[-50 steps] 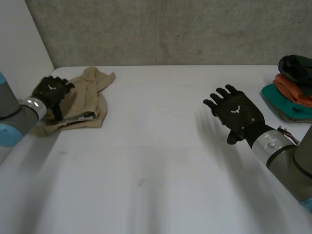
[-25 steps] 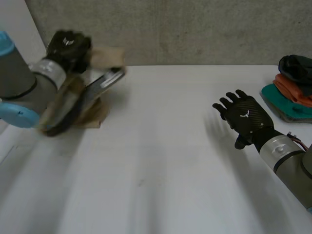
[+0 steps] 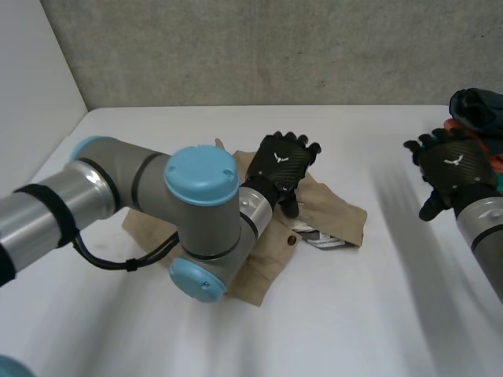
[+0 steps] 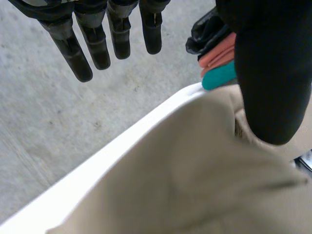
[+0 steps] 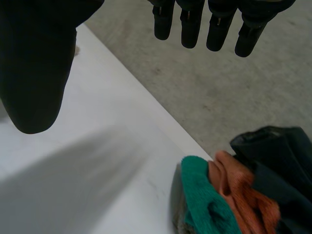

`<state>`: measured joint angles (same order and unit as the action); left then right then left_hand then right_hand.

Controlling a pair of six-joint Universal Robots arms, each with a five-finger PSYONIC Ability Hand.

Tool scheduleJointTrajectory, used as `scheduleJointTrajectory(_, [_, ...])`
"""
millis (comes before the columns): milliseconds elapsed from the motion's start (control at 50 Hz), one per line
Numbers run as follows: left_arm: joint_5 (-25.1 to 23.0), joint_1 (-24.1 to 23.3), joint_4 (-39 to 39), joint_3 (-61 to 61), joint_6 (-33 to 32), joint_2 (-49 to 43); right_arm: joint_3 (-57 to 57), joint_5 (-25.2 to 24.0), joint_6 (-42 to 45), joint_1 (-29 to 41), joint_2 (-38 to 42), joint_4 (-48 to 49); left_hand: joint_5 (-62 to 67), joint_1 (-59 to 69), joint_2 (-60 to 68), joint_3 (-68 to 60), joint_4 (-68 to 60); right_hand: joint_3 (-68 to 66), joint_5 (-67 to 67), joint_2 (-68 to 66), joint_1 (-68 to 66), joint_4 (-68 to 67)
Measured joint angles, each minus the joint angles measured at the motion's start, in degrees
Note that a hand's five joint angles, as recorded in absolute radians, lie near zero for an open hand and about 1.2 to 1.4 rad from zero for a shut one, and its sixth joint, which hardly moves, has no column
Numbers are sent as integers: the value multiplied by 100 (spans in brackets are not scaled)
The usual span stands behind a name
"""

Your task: Fold the laundry.

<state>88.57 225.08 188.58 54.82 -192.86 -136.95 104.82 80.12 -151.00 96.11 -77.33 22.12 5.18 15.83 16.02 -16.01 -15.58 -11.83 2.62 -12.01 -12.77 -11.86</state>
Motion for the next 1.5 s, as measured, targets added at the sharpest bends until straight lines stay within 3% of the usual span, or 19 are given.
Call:
scheduleJointTrajectory(100, [3, 308, -20, 573, -282, 836, -187, -9, -323, -93, -99, -461, -72, -39, -64, 77, 63, 0, 0, 0, -2, 0])
scheduleJointTrajectory(300, [-410, 1903, -43, 2194, -518, 2566, -663, -239, -1158, 388, -63, -1649, -105, -39, -125, 78, 92, 0, 0, 0, 0, 0])
scheduleJointTrajectory(360, [-586, 2171, -44, 2325, -542, 2617, -726, -261, -1277, 524, -3, -1706, -105, -39, -125, 78, 92, 0, 0, 0, 0, 0])
scheduleJointTrajectory(380, [-981, 2644, -50, 2484, -621, 2574, -829, -280, -1456, 751, 168, -1751, -105, -39, -125, 78, 92, 0, 0, 0, 0, 0])
scheduleJointTrajectory(440, [-1466, 3058, -58, 2532, -792, 2304, -983, -261, -1601, 1038, 484, -1710, -106, -39, -125, 78, 92, 0, 0, 0, -2, 0])
scheduleJointTrajectory(560, [-2348, 3454, -93, 2247, -1533, 1269, -1319, -12, -1637, 1591, 1226, -1307, -105, -39, -125, 78, 92, -20, 17, -22, -14, -22])
scheduleJointTrajectory(640, [-2548, 3415, -150, 1941, -1960, 678, -1440, 267, -1554, 1763, 1549, -958, 680, 739, 674, -680, -636, -934, 889, -916, -833, -927])
scheduleJointTrajectory(680, [-2574, 3331, -200, 1778, -2114, 437, -1478, 392, -1493, 1808, 1669, -780, 2254, 2581, 2177, -2170, -2239, -2214, 2152, -2222, -2150, -2208])
scheduleJointTrajectory(700, [-2572, 3311, -211, 1745, -2137, 398, -1488, 423, -1475, 1816, 1695, -733, 2254, 2581, 2177, -2170, -2239, -2570, 2504, -2587, -2512, -2565])
scheduleJointTrajectory(720, [-2554, 3212, -271, 1620, -2217, 259, -1520, 500, -1400, 1836, 1768, -581, 4288, 4676, 4383, -4335, -4344, -3867, 3757, -3917, -3721, -3865])
scheduleJointTrajectory(760, [-2491, 3096, -359, 1522, -2267, 172, -1569, 559, -1289, 1844, 1828, -444, 4991, 5035, 5101, -5004, -5148, -5101, 4911, -5148, -4690, -5108])
scheduleJointTrajectory(860, [-2210, 2929, -583, 1475, -2262, 286, -1811, 604, -913, 1832, 1905, -270, 5007, 5035, 5232, -5130, -5296, -5544, 5320, -5503, -4812, -5617])
scheduleJointTrajectory(1020, [-1555, 2659, -967, 2010, -1623, 1611, -3213, 495, 207, 1809, 2299, 25, 5008, 5035, 5243, -5155, -5296, -5546, 5320, -5503, -4880, -5624])
scheduleJointTrajectory(1140, [-1378, 2293, -897, 2648, -741, 2375, -4422, -43, 599, 1788, 3029, 396, 5007, 5035, 5248, -5198, -5298, -5546, 5385, -5503, -4880, -5624])
scheduleJointTrajectory(1240, [-807, 1977, -410, 3160, -190, 2431, -5292, -639, 598, 1754, 3900, 700, 5008, 5035, 5248, -5204, -5301, -5546, 5407, -5503, -4880, -5624])
scheduleJointTrajectory(1280, [-476, 1822, -115, 3260, -98, 2302, -5546, -825, 558, 1743, 4252, 809, 4924, 4901, 5058, -5027, -5178, -4992, 4869, -4955, -4456, -5048])
scheduleJointTrajectory(1340, [-74, 1637, 272, 3284, -64, 2130, -5705, -944, 501, 1737, 4535, 889, 2329, 1935, 2378, -2391, -2418, -2505, 2426, -2378, -1971, -2668])
scheduleJointTrajectory(1400, [195, 1539, 555, 3253, -85, 2071, -5638, -925, 393, 1738, 4527, 919, 780, 584, 742, -752, -765, -332, 172, -249, -66, -332])
scheduleJointTrajectory(1500, [272, 1602, 679, 3305, -132, 2420, -5051, -636, 61, 1661, 3783, 894, 356, 424, 363, -365, -347, -3, 2, 1, 11, 3])
